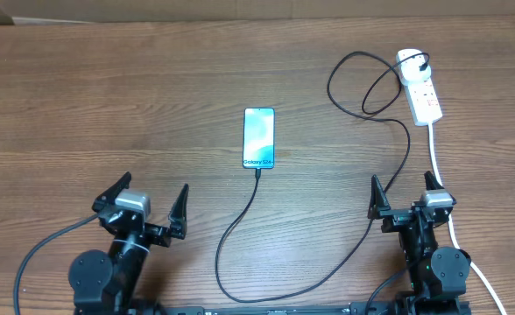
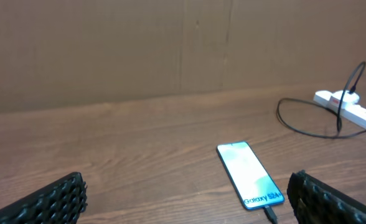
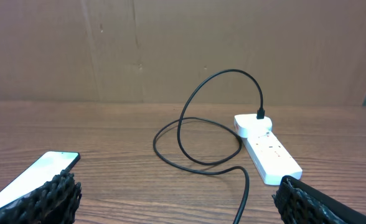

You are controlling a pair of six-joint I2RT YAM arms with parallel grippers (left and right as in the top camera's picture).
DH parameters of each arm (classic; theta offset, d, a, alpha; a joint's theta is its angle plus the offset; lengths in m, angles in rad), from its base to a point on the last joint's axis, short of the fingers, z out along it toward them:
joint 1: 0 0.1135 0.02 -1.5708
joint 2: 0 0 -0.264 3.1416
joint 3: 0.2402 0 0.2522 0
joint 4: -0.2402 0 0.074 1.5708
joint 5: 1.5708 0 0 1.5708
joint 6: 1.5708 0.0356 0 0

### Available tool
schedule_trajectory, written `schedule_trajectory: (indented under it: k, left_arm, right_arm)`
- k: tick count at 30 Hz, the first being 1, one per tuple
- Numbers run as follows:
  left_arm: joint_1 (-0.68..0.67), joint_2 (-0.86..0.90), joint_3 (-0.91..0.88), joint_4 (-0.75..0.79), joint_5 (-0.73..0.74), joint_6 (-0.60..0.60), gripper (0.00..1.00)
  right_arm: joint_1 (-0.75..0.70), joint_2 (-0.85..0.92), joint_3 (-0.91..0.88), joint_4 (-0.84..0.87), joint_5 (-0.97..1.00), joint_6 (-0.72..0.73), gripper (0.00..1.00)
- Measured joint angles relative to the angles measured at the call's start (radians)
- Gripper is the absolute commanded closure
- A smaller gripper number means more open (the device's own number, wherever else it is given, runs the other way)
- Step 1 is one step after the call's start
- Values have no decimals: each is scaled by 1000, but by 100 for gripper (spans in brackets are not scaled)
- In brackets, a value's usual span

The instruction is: Plug charger to phone and switch on socket

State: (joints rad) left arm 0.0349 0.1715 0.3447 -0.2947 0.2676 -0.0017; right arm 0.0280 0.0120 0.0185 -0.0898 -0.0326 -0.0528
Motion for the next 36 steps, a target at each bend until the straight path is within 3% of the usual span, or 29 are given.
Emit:
schedule_trajectory:
  k: [15, 36]
  left_arm:
    - [0, -121, -126, 86, -158, -131, 0]
    - [0, -154, -308, 243, -232, -150, 0]
  right_arm:
    - [0, 0, 0, 0, 0, 0, 0]
    - [0, 0, 0, 0, 0, 0, 0]
